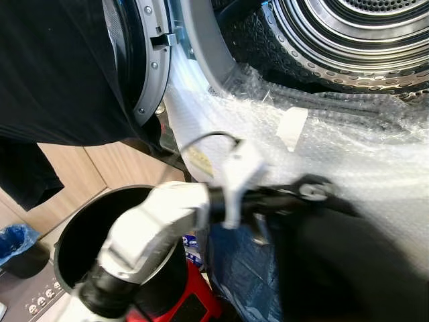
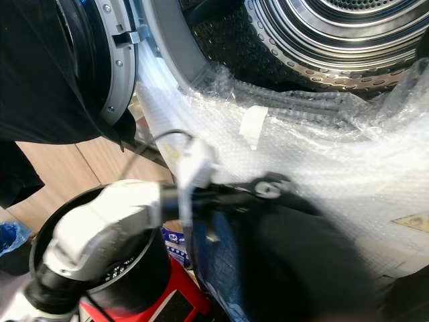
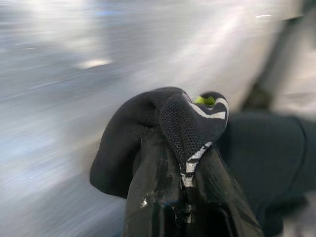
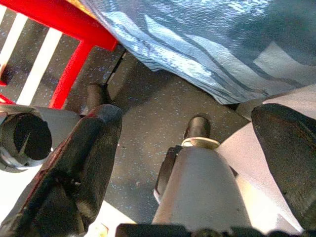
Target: Clothes washing
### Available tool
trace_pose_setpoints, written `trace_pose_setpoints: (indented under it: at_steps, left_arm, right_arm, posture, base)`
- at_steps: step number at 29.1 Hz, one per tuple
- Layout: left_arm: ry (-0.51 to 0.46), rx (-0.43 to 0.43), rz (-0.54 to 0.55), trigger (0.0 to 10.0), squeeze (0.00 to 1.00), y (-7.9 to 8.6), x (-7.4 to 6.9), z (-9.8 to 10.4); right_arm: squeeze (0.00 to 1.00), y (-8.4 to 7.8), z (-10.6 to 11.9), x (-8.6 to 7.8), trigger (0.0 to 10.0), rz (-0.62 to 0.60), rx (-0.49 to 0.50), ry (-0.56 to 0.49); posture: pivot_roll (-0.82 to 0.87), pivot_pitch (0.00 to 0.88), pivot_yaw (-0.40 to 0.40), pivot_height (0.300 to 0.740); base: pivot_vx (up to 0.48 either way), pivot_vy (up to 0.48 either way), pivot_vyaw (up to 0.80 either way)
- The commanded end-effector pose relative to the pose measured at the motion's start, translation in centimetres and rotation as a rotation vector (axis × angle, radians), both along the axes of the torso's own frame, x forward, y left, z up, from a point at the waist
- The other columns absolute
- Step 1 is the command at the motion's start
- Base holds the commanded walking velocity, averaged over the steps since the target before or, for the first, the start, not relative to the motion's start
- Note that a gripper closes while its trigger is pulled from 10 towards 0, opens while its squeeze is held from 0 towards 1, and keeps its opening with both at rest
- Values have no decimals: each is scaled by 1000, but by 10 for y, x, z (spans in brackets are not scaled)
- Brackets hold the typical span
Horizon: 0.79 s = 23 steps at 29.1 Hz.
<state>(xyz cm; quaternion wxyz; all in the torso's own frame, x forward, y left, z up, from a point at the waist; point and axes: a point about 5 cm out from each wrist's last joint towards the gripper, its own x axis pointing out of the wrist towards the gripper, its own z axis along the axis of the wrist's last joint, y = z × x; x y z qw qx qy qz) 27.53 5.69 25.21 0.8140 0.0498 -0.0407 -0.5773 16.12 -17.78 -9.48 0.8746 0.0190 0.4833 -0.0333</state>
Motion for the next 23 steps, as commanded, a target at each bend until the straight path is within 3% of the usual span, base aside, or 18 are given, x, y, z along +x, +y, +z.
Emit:
trace_pose_setpoints:
  at_steps: [1,10,13,14,19,20,23]
  left_arm:
    - [-19,2,55,0,0,12,1,3]
    - [33,85,159,0,0,38,-2,-19]
    - [34,112,181,0,0,40,0,-25]
    - [33,122,189,0,0,40,0,-28]
    - [34,123,190,0,0,40,-1,-28]
    - [48,137,189,0,0,43,-2,-32]
    - [67,200,190,0,0,52,-6,-40]
  right_arm:
    - [0,6,0,1,10000,31,12,-4]
    - [0,6,6,12,10000,118,45,-60]
    - [0,3,13,23,10000,135,75,-124]
    - [86,1,17,29,10000,163,95,-159]
    - [86,1,18,30,10000,174,100,-165]
    - [1000,-5,23,35,10000,213,134,-215]
    - [1000,-21,35,41,10000,295,188,-301]
  posture:
    - [202,93,126,740]
    - [203,114,110,740]
    - [196,126,99,740]
    - [197,128,97,740]
    - [197,128,97,740]
    - [196,130,92,740]
    - [192,135,88,740]
  base:
    - [0,0,0]
    - [0,0,0]
    - [0,0,0]
    - [0,0,0]
    - [0,0,0]
    - [0,0,0]
    - [0,0,0]
